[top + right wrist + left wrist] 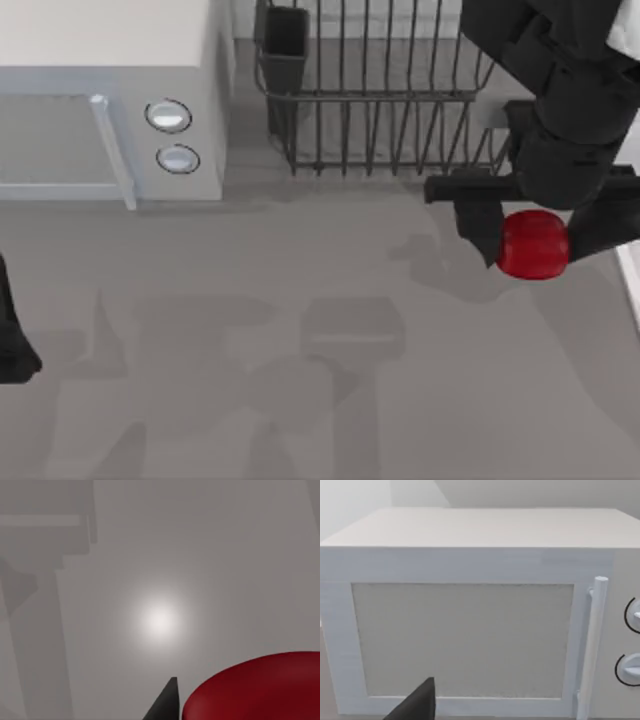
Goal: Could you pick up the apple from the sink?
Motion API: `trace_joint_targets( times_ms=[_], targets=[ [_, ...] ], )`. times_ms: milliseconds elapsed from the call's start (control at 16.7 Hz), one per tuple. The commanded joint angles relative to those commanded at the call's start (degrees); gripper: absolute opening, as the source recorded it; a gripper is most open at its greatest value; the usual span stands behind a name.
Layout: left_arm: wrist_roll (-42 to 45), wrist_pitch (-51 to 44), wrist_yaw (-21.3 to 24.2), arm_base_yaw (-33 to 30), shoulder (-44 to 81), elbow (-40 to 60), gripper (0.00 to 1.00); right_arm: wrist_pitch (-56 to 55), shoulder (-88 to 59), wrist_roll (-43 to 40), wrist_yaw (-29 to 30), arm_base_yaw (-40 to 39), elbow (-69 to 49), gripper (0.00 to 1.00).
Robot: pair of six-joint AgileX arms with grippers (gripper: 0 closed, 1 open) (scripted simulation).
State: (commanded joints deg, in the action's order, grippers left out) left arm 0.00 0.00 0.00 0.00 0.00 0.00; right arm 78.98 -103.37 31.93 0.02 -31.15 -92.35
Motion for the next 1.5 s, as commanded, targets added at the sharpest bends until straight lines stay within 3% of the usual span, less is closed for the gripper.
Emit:
trace_joint_targets(
  times_ms=[300,780,1080,1500],
  targets=[
    [0.0,0.0,0.0,0.0,0.0,0.0,1.0,-2.14,-0.66,0.05,-0.1,0.16,2.05,0.0],
    [0.0,0.0,0.0,0.0,0.0,0.0,1.0,-22.7,-3.62,0.27,0.0,-0.19,18.8,0.0],
    [0.0,0.0,0.0,0.0,0.0,0.0,1.0,-24.31,-3.95,0.3,0.02,-0.24,20.36,0.0],
    [0.0,0.0,0.0,0.0,0.0,0.0,1.0,-24.31,-3.95,0.3,0.02,-0.24,20.36,0.53]
  ],
)
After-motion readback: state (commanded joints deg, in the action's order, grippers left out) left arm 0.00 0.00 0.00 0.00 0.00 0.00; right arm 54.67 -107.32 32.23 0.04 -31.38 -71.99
